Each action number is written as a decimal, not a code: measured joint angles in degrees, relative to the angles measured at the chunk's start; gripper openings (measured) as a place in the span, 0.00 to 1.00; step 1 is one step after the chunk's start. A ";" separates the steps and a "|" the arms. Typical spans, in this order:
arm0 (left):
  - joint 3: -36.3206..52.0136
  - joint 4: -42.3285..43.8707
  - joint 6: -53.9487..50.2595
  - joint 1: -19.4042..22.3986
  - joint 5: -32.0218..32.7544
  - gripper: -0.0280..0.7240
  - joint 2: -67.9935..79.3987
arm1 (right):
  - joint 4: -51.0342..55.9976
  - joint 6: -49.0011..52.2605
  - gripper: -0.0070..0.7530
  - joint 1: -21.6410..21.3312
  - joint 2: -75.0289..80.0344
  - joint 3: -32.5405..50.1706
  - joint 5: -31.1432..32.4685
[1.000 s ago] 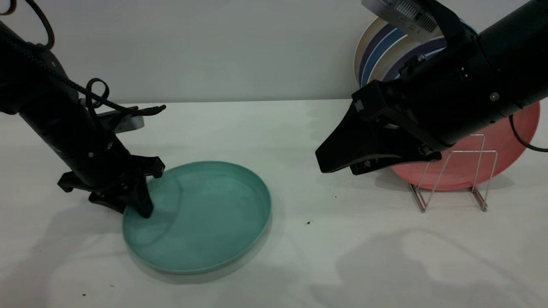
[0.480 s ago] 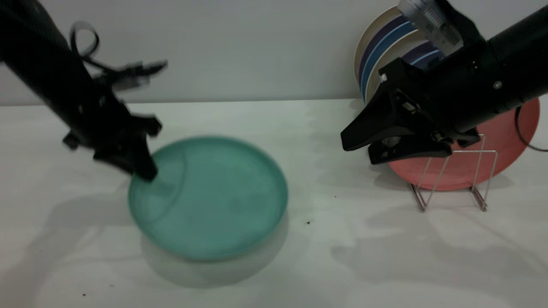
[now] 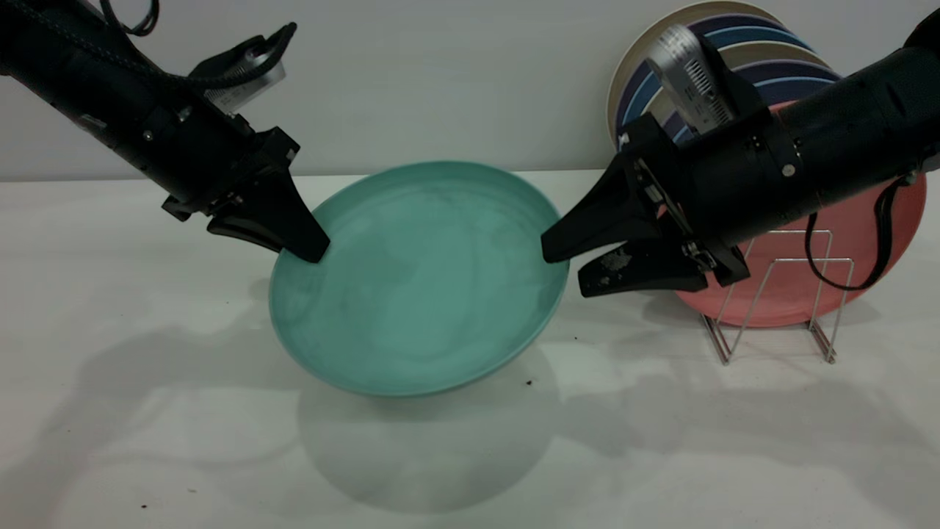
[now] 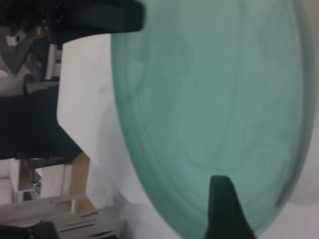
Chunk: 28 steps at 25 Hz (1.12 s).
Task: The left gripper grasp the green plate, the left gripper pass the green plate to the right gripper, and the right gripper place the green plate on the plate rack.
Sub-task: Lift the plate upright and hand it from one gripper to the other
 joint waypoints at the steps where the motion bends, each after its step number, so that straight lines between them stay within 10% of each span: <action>1: 0.00 -0.47 0.02 0.00 0.29 0.06 0.00 | 0.06 0.00 0.63 0.00 0.00 -0.07 0.38; 9: 0.00 -5.68 0.29 -0.12 2.53 0.06 0.00 | 1.61 0.00 0.61 0.04 0.00 -0.12 0.80; 16: 0.00 -6.83 0.29 -1.26 2.74 0.12 0.00 | 3.08 0.00 0.19 0.04 0.00 -0.12 -0.08; 28: 0.00 -6.86 0.35 -2.64 6.03 0.87 -2.27 | -0.56 -1.24 0.09 0.04 0.42 -0.12 -1.96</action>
